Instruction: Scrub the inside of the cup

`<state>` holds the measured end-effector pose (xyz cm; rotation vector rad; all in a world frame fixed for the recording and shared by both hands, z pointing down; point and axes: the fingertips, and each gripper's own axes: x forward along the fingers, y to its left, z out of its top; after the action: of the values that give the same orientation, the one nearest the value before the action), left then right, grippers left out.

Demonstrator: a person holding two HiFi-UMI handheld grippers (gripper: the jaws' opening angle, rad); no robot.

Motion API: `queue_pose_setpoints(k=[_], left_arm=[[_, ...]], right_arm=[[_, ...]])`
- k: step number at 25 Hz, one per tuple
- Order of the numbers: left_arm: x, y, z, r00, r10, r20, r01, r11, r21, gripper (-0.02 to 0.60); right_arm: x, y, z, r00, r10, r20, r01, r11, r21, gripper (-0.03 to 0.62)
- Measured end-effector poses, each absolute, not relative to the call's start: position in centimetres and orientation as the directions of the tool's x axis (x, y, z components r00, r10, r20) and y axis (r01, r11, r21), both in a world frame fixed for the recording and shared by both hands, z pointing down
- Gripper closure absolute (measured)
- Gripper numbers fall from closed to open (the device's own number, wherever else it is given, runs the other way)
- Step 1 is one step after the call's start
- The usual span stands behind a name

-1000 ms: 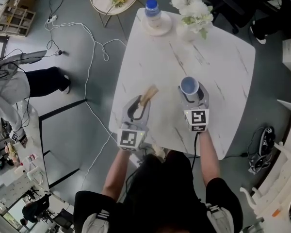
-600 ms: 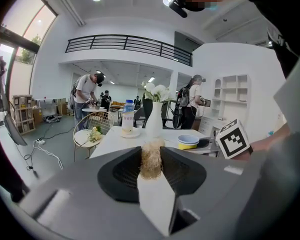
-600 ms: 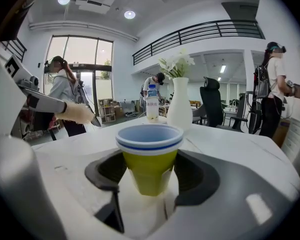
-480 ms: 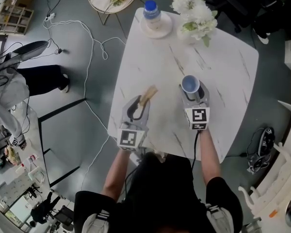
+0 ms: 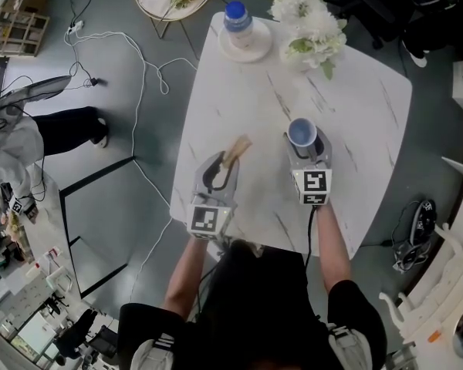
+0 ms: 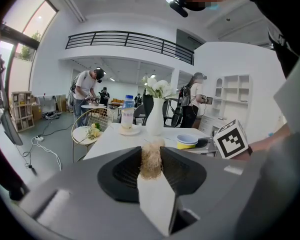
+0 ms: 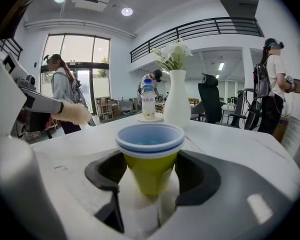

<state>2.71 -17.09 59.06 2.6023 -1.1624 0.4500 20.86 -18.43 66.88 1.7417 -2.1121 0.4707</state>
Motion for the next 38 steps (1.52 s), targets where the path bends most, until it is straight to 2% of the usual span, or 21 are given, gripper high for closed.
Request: queue_pose_setpoints(k=[9,19,38], left_arm=[[2.5,-17.0,58.7,0.629,-0.673,0.388,-0.759,-0.64,0.121,0.459],[1.7,-16.1,58.3,0.626,-0.682,0.38,-0.764,-0.635,0.118,0.459],[0.2,-12.2,55.1,0.623,-0.708,0.332,-0.766,-0.637,0.079,0.459]], right_arm=[[21.1,-18.1,67.3,-0.186,-0.859,0.477,-0.982,0.156,-0.102,0.287],[21.2,-17.1,67.8,-0.171,-0.841,0.514,-0.985,0.143,-0.092,0.284],[20.4,-12.2,64.6,-0.169,-0.849,0.5,-0.986,0.146,-0.085,0.286]])
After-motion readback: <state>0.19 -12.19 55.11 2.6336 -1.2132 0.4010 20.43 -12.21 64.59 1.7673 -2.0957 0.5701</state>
